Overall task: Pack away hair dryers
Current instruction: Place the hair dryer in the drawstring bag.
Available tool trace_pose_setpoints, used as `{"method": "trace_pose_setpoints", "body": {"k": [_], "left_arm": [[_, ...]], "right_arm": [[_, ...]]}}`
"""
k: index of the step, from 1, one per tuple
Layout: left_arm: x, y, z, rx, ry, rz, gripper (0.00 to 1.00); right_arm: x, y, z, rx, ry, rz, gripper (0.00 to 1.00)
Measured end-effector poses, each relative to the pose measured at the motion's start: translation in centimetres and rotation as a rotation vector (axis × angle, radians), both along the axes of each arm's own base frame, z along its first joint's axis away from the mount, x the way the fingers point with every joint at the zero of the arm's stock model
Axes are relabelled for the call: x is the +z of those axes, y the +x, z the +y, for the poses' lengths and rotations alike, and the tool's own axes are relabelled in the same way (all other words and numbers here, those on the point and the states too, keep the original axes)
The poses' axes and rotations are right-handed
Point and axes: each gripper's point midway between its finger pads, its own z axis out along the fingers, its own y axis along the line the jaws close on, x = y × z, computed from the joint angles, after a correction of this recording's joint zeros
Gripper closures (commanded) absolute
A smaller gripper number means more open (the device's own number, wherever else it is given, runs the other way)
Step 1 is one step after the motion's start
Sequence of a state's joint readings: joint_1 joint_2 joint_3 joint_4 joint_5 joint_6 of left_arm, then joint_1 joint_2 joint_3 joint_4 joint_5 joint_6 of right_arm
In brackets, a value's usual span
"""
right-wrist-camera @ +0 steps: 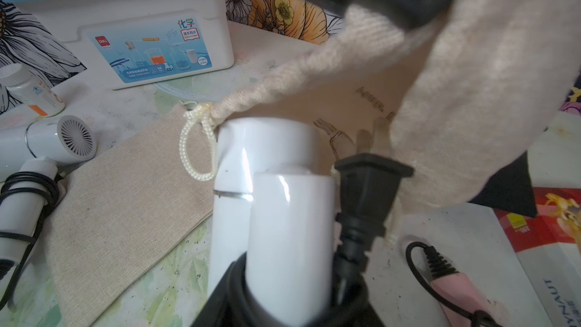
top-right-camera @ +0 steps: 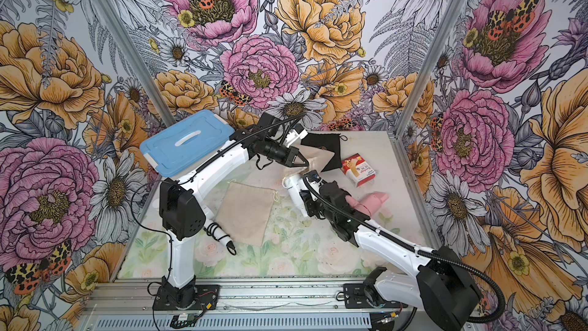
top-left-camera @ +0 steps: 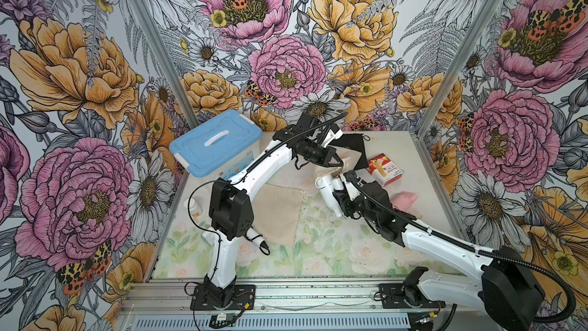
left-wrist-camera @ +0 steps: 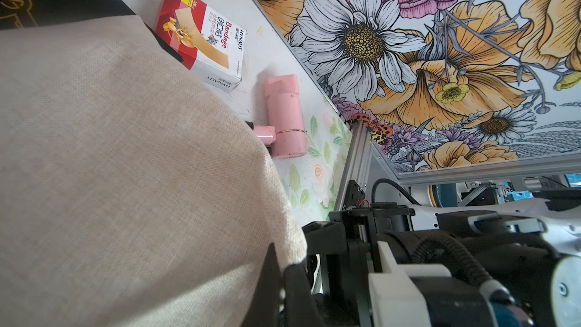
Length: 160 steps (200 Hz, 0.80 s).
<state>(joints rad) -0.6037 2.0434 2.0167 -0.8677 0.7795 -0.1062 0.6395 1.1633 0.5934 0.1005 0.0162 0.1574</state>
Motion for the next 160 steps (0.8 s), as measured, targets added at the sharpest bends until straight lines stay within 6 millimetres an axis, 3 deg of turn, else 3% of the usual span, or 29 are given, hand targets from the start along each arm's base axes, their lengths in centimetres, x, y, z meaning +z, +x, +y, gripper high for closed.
{"method": "trace_pose_setpoints", "body": {"k": [94,160], "left_arm": [[-0.1,-0.6,-0.6,-0.017,0.001,0.001,1.00],[-1.3,-0.8,-1.6,-0.034,0.013,0.018,1.00]], "right_arm": [[1.0,-0.6,0.8,0.034,0.081,0.022,0.78],[0.7,-0.9,0.9,0.035,0.104,0.045,0.78]]}}
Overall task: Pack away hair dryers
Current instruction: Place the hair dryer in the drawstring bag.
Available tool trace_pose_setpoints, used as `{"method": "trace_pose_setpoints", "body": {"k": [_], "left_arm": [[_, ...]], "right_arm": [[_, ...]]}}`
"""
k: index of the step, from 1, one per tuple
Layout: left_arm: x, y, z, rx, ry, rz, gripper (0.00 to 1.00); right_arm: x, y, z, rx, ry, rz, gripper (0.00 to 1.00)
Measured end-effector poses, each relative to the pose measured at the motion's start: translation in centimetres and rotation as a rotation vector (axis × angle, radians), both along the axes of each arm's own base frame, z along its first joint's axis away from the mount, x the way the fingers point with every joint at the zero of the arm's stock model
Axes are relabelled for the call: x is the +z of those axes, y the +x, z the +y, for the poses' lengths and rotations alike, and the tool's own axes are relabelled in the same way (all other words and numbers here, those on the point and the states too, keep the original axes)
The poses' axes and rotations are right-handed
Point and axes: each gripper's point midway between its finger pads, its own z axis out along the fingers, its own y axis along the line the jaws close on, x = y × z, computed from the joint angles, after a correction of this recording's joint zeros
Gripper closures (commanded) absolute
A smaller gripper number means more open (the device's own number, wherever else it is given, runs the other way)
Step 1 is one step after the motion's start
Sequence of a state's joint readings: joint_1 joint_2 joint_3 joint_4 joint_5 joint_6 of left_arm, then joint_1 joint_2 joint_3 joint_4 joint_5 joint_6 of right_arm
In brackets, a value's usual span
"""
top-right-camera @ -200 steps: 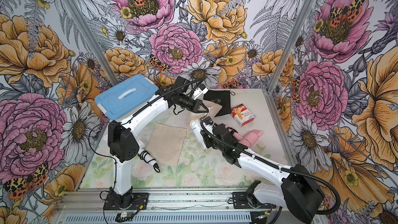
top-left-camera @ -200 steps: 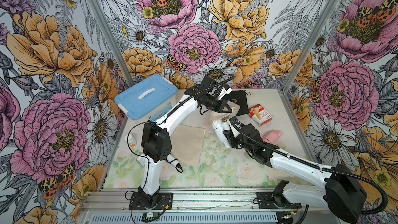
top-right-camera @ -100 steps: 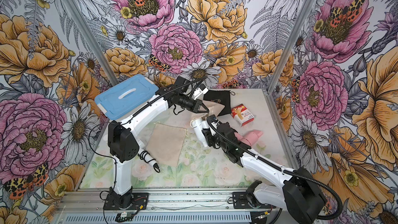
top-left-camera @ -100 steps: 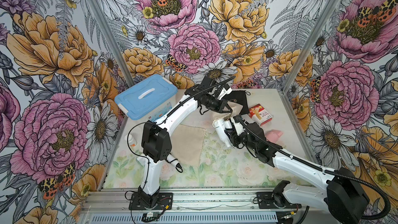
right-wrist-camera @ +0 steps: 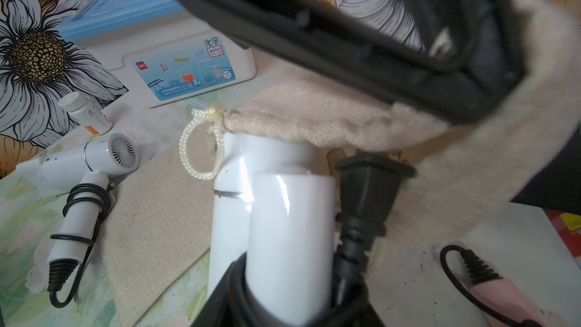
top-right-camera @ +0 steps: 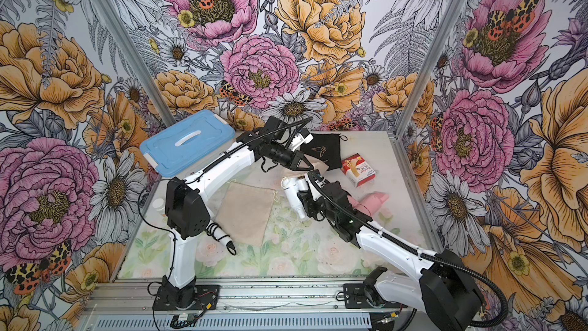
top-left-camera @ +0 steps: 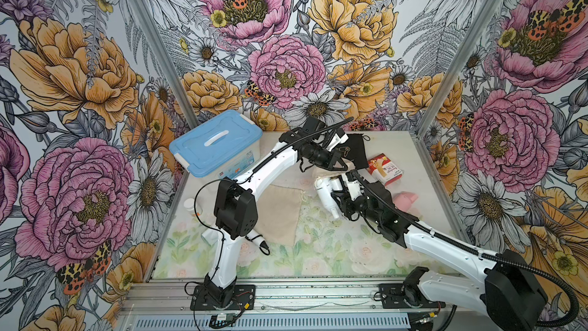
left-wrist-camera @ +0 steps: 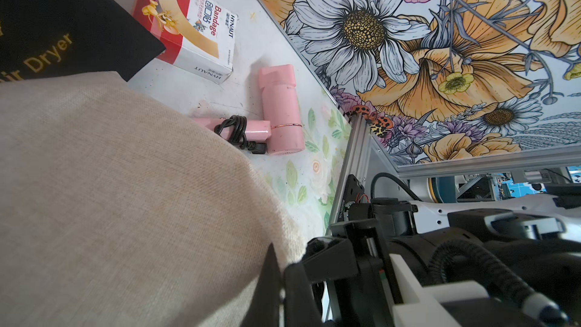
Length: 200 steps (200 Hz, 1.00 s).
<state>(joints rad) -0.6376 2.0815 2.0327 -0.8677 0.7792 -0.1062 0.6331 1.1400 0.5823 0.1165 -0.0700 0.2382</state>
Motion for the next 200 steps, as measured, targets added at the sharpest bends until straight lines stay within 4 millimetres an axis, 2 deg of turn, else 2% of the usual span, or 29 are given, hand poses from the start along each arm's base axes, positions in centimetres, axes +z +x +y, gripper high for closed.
{"method": "trace_pose_setpoints", "body": {"k": [48,103,157,200], "left_arm": [[0.2,0.0,0.0,0.000,-0.002,-0.002,1.00],[0.8,-1.4,1.4,0.002,0.003,-0.005,1.00],[-2.4,-2.0,2.8,0.018,0.076,0.027,1.00],[-4.0,-0.8,4.2,0.067,0.126,0.019,1.00]], "right_arm": [[-0.7,0.9,-0.6,-0.026,0.025,0.039,0.78],[0.0,2.6,-2.6,-0.101,0.120,0.072,0.78],[0.2,3.1,-3.4,-0.146,0.203,0.128,0.79],[0.4,3.7,-4.5,-0.204,0.281,0.182,0.80]]}}
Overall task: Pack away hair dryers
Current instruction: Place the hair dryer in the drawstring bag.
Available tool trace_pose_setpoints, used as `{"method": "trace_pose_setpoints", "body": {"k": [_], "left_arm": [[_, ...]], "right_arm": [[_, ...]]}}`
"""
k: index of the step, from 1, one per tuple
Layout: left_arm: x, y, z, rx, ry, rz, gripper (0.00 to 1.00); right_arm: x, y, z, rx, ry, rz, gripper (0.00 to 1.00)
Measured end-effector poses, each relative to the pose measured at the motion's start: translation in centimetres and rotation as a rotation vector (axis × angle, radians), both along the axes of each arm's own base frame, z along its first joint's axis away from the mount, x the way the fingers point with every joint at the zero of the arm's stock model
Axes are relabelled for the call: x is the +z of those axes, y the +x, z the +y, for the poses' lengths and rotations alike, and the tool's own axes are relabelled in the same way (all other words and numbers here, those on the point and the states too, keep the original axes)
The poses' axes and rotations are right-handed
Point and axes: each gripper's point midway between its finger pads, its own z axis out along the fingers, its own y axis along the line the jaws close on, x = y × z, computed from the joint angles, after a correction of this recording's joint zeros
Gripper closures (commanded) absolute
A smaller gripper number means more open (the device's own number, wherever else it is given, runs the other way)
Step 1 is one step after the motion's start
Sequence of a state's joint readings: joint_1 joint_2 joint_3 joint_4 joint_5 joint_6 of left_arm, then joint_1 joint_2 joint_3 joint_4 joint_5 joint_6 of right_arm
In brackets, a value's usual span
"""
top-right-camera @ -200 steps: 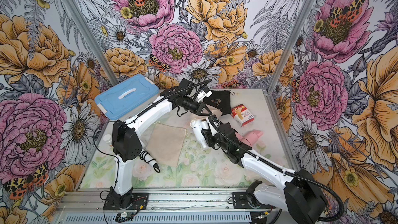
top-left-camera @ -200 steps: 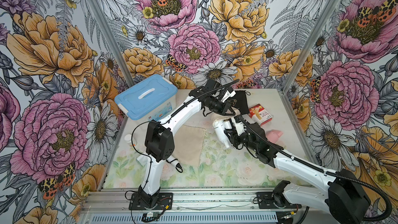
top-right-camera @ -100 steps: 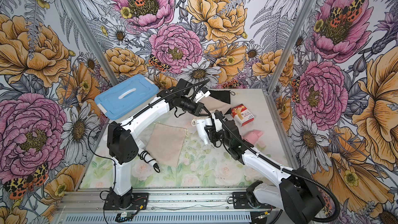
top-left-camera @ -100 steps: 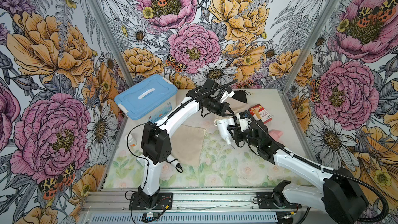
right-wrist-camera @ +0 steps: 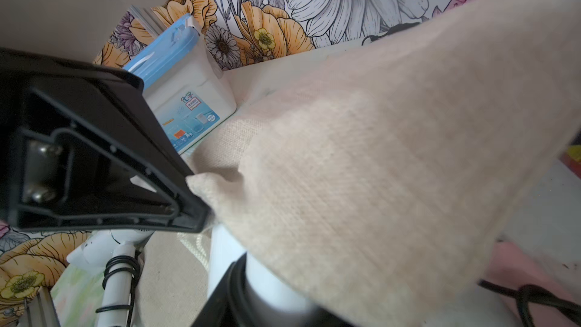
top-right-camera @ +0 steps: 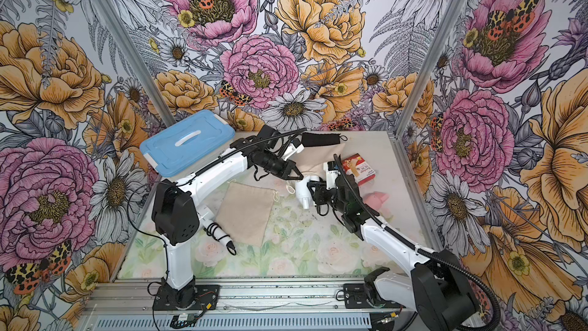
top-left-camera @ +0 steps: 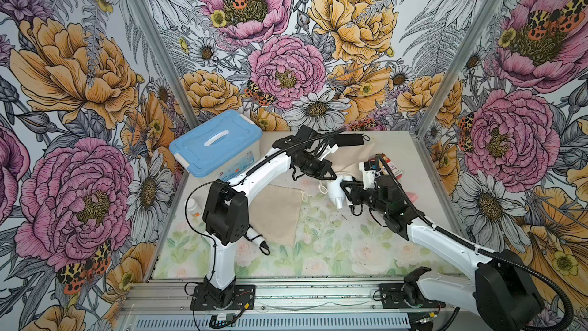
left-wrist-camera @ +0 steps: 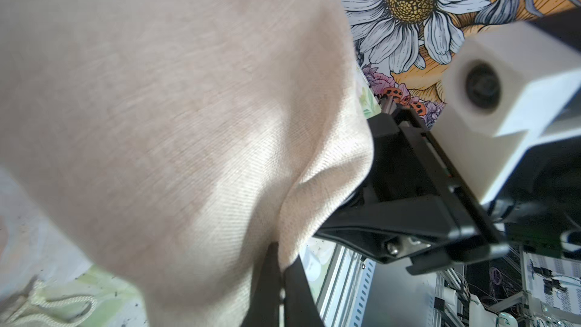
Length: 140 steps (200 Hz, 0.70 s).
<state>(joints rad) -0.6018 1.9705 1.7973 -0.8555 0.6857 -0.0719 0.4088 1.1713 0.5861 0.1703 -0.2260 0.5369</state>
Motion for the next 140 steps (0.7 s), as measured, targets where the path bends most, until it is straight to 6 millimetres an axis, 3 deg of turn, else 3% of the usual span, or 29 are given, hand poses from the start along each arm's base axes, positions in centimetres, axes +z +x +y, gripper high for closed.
{"method": "trace_pose_setpoints", "body": {"k": [42,84,140], "left_arm": [[-0.9,0.5,0.8,0.025,0.028,0.003,1.00],[-1.8,-0.2,0.7,0.016,0.047,0.022,1.00],[-1.1,-1.8,-0.6,-0.022,0.042,0.006,1.00]], "right_arm": [[0.5,1.2,-1.6,-0.095,0.080,0.042,0.81],[1.7,2.4,-1.5,-0.137,0.144,0.050,0.81],[0.7,4.1,-2.0,-0.195,0.135,0.068,0.82]]}}
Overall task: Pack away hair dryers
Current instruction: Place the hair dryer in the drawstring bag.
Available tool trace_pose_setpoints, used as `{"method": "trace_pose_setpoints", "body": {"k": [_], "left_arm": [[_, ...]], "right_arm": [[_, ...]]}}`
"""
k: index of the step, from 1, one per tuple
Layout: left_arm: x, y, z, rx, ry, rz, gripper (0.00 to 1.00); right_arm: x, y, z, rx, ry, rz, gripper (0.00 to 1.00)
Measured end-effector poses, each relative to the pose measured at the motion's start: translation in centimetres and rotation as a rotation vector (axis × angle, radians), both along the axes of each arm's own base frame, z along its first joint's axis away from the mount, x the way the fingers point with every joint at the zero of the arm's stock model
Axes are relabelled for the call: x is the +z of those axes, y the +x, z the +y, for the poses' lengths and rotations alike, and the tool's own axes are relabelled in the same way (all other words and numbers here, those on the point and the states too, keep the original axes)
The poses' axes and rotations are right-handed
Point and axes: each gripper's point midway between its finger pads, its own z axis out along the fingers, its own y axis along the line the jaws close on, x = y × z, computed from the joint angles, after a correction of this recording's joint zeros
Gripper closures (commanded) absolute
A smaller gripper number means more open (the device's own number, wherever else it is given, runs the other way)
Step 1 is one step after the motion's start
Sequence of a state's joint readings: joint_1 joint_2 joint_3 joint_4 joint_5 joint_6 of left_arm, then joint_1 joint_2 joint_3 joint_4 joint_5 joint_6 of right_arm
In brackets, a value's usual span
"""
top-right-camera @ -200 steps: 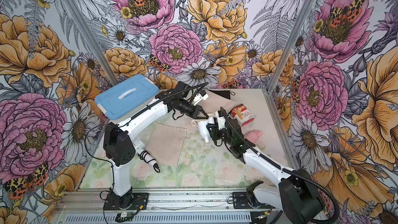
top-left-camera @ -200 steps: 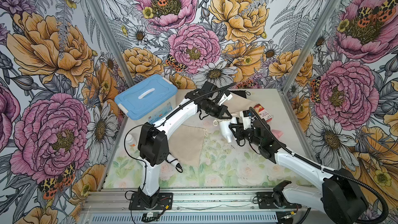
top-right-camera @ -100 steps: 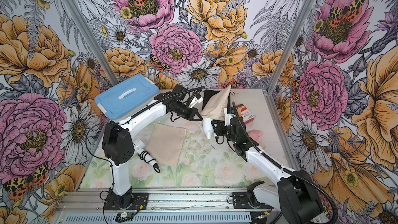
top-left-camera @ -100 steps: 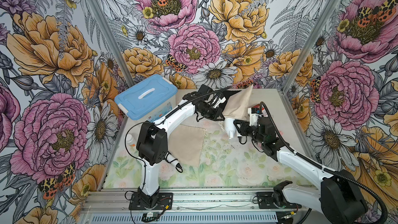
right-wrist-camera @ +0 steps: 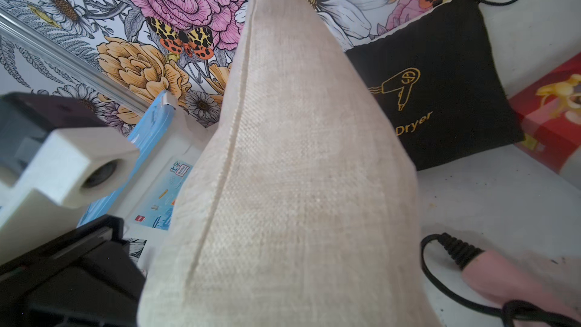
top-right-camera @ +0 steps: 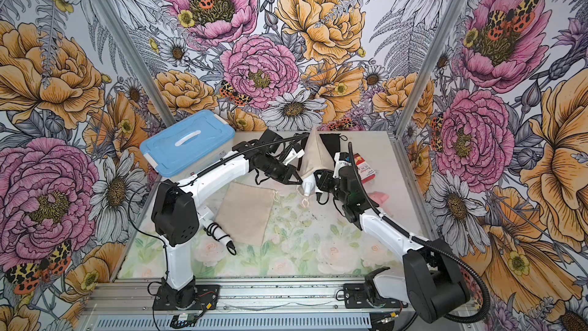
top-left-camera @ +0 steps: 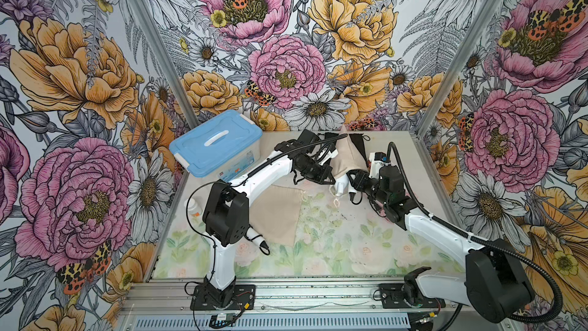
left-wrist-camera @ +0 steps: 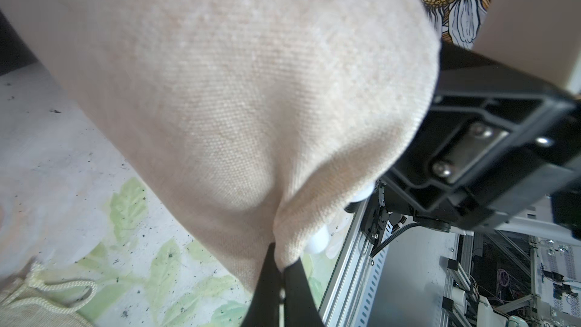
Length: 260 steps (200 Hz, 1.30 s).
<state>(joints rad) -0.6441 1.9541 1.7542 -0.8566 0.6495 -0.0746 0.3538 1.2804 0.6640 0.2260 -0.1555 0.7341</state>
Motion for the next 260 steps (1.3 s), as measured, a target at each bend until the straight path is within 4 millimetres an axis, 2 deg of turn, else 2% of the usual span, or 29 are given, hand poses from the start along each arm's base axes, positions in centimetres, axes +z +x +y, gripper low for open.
{"method": "trace_pose_setpoints", "body": {"k": [34,61,116,156,217,260], "left_arm": [[2.0,-0.3,-0.4,-0.006,-0.029,-0.034,1.00],[3.5,-0.1,-0.5,-0.005,-0.050,-0.065,1.00],[3.2,-0.4,0.1,0.007,-0.034,-0.065,1.00],[3.3,0.6,2.5,0.076,-0.009,-0.087,1.00],[0.8,4.5,7.4,0.228,0.063,-0.079,1.00],[-2.0,6.0,8.4,0.272,0.113,-0.031,1.00]], "right_arm": [[-1.3,0.8,0.0,-0.020,-0.017,0.030,0.82],[-1.1,1.8,0.8,-0.016,-0.012,0.025,0.82],[-0.7,4.4,3.3,-0.036,-0.034,-0.009,0.83],[-1.9,6.6,6.1,-0.056,-0.002,-0.028,0.83],[-4.9,10.1,10.3,-0.071,0.078,-0.013,0.81],[-6.9,11.6,12.2,-0.069,0.077,0.011,0.77]]}}
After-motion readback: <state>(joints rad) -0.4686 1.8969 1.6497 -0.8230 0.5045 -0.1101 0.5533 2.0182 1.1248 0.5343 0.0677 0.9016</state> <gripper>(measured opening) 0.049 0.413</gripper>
